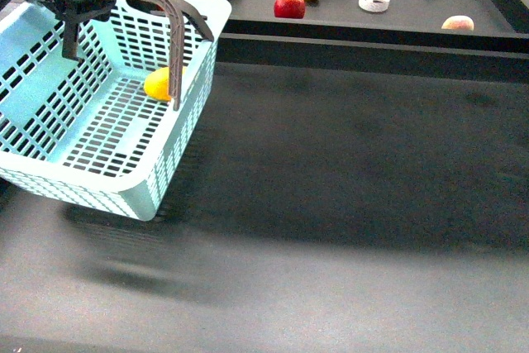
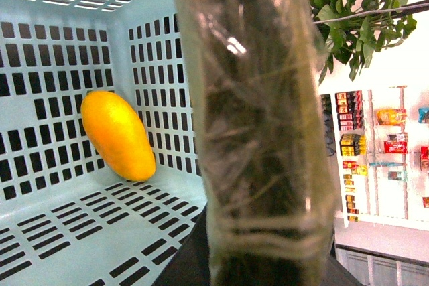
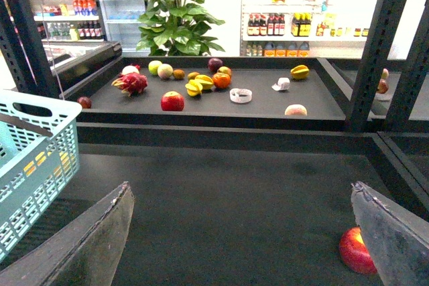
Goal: Pick mango with right arm and hold basket with left
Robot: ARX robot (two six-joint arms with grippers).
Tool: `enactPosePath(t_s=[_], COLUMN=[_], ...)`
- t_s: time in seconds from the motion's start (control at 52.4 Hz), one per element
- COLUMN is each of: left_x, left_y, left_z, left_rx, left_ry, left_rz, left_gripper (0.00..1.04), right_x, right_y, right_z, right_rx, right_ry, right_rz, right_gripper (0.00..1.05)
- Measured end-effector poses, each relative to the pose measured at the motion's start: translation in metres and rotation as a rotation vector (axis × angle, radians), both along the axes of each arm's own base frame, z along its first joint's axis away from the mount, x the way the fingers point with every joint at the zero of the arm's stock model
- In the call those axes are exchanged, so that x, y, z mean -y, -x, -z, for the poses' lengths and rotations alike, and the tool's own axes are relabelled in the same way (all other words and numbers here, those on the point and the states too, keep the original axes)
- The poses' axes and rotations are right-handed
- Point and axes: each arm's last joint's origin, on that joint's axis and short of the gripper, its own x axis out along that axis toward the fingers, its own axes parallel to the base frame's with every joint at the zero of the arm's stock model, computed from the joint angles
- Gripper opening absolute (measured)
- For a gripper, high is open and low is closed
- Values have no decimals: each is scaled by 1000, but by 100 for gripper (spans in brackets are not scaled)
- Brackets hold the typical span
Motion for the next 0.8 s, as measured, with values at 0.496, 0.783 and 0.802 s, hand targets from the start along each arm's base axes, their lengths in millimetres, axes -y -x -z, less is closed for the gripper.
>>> enactPosePath(t_s=[0.496,0.783,0.802], left_x=[-12,-22,-22], left_y=[-2,-2,-2], left_z=[22,25,26], left_rx=[-60,-88,-89], left_ry=[38,38,38], left_rz=[-52,-83,-83], left_gripper=[7,50,56], right_x=[0,0,0], right_y=[0,0,0], right_z=[0,0,0], right_rx=[0,0,0], right_ry=[0,0,0], right_rz=[0,0,0], right_gripper=[97,97,97])
